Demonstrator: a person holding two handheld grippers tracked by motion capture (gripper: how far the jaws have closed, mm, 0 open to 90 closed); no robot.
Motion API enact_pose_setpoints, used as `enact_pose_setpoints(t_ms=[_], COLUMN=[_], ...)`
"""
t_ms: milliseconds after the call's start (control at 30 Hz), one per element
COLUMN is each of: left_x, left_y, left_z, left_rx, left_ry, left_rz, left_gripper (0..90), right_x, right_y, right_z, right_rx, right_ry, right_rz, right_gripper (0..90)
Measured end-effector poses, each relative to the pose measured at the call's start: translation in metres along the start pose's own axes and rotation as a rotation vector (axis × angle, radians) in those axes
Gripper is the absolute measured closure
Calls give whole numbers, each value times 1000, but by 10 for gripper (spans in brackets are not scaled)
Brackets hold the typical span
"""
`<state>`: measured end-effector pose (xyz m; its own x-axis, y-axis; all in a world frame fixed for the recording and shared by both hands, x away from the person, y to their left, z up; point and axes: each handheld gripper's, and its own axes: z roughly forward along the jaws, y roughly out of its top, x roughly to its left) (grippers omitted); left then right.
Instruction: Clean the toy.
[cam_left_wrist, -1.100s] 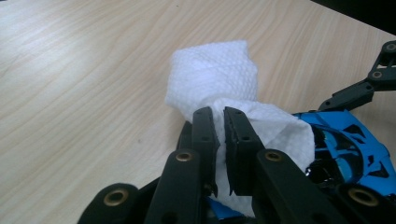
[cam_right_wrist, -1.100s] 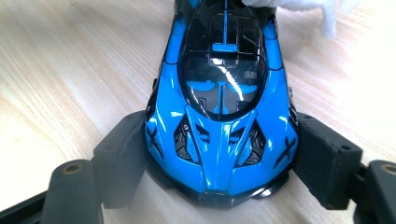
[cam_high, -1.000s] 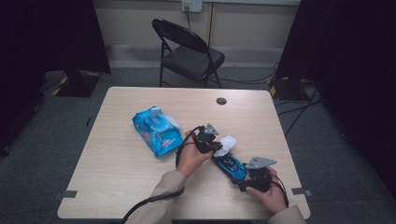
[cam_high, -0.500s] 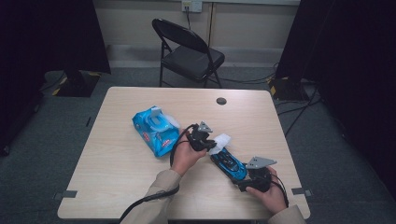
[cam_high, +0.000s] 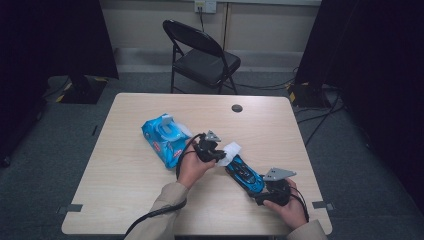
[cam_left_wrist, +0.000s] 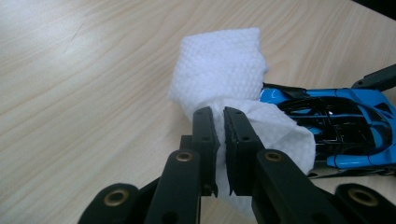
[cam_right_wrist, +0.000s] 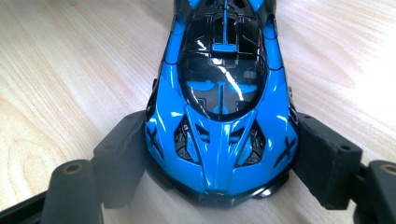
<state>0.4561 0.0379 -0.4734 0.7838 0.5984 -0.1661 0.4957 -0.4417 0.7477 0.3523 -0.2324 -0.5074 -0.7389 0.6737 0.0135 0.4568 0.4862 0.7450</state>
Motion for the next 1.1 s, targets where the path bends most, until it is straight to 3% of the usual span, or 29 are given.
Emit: enact_pose_setpoints(t_ms=[233,367,800,933,1100], left_x=[2,5,7,4,2], left_y=[-5,-7,-25,-30,-33], left_z=[-8,-19,-55,-60,-62], left_rx=[4,-9,-34,-35,-39], left_ry=[16,14,26,18,14], left_rz=[1,-16,-16,-16,-18], left_gripper=[838,839,839,839,839], right_x=[0,0,0,-2,-3], right_y=[0,0,0,1,5], right_z=[0,0,0,-3,-12], right_rx=[0,0,2,23,-12], right_ry=[0,1,-2,-2,-12], right_rz=[1,2,5,5,14], right_gripper=[246,245,237,188,177])
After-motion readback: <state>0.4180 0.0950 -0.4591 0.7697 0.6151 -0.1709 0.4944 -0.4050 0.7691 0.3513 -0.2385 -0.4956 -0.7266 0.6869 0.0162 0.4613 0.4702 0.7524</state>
